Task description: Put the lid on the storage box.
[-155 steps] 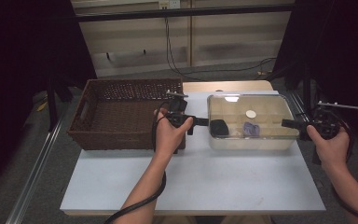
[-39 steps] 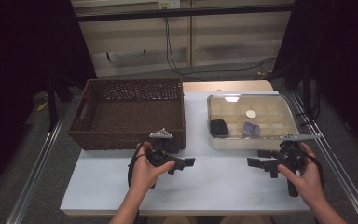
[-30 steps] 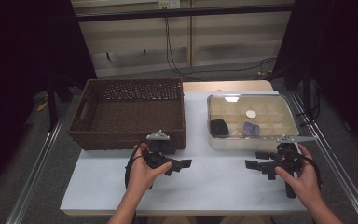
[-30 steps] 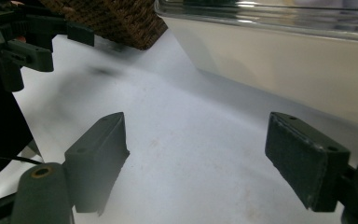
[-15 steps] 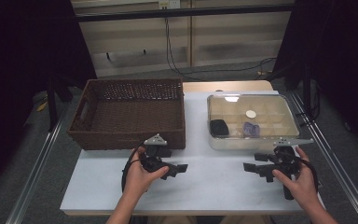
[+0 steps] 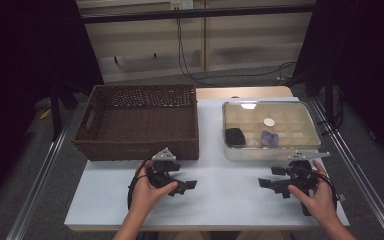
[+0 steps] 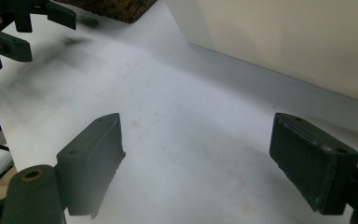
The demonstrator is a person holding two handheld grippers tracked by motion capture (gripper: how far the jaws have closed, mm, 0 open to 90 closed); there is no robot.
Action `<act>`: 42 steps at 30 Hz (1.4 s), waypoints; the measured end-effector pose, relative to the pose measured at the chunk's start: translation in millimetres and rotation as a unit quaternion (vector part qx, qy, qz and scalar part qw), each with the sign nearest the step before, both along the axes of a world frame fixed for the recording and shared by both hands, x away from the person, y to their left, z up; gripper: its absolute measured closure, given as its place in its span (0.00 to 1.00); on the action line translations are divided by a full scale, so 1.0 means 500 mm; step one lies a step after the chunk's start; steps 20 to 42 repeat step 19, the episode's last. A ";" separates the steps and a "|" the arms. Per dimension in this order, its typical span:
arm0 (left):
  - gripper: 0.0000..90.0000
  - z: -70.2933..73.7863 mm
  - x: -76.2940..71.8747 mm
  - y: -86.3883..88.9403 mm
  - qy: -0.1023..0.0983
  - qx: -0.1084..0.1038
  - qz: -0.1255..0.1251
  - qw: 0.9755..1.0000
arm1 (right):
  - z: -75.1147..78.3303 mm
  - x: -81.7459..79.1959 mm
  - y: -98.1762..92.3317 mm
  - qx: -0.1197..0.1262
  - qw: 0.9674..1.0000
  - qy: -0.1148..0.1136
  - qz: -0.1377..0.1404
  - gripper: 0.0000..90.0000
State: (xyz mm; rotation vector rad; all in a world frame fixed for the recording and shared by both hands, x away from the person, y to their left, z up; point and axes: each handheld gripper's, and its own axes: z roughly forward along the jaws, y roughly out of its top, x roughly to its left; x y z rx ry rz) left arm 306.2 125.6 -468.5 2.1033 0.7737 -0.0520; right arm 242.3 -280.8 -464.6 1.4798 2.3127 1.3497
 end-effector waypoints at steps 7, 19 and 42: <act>0.05 -0.017 -0.008 -0.001 -0.018 0.028 -0.012 0.999 | -0.012 -0.001 0.010 -0.028 1.000 -0.008 0.006 0.18; 0.05 -0.027 -0.012 -0.005 -0.039 0.053 -0.021 0.998 | -0.028 -0.005 0.025 -0.066 0.998 -0.015 0.017 0.16; 0.05 -0.027 -0.012 -0.005 -0.039 0.053 -0.021 0.998 | -0.028 -0.005 0.025 -0.066 0.998 -0.015 0.017 0.16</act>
